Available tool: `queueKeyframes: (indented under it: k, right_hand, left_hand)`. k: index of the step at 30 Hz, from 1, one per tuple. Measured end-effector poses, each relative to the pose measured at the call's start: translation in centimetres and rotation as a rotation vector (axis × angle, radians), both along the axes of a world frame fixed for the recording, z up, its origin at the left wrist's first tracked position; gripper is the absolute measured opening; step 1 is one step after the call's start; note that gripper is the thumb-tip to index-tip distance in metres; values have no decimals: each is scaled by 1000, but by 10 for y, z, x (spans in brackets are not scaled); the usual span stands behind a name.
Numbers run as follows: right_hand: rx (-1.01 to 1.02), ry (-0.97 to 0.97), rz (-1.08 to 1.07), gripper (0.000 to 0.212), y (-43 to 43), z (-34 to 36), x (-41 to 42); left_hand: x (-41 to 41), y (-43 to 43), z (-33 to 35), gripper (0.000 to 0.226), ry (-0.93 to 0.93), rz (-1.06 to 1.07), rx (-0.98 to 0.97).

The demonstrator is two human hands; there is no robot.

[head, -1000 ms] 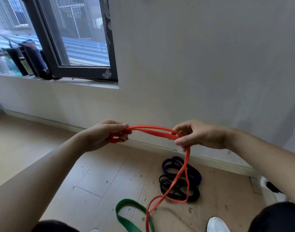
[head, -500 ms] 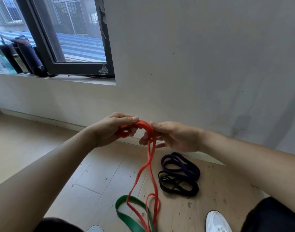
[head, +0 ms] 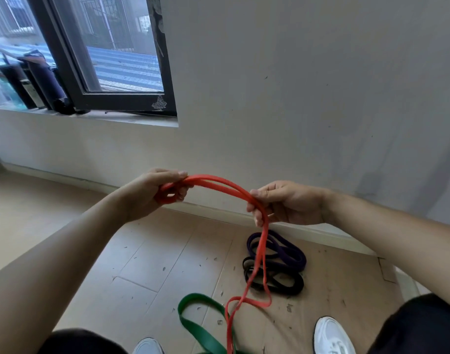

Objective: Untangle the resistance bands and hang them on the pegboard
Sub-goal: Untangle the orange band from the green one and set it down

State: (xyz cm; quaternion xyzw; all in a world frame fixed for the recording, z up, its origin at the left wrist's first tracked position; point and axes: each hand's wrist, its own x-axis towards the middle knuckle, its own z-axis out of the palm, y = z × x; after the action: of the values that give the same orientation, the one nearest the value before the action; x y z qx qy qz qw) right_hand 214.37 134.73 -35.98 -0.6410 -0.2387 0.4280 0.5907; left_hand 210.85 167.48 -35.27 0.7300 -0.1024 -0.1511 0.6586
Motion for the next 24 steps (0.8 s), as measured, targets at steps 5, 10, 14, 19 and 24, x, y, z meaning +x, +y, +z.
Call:
queueKeyframes:
  k: [5, 10, 14, 19, 24]
  right_hand:
    - [22, -51, -43, 30, -5, 2, -2]
    - [-19, -121, -38, 33, 4, 9, -7]
    - [-43, -152, -29, 34, 9, 11, -10]
    - [-106, -130, 29, 45, 2, 15, -6]
    - [-178, -205, 125, 23, -8, 8, 2]
  left_hand:
    - [-6, -10, -6, 45, 114, -151, 375]
    - [-8, -51, 0, 69, 86, -286, 291]
    - [-10, -86, 6, 44, 19, -291, 214]
    - [-9, -91, 9, 28, -75, -210, 159]
    - [-8, -81, 15, 27, -115, -129, 67]
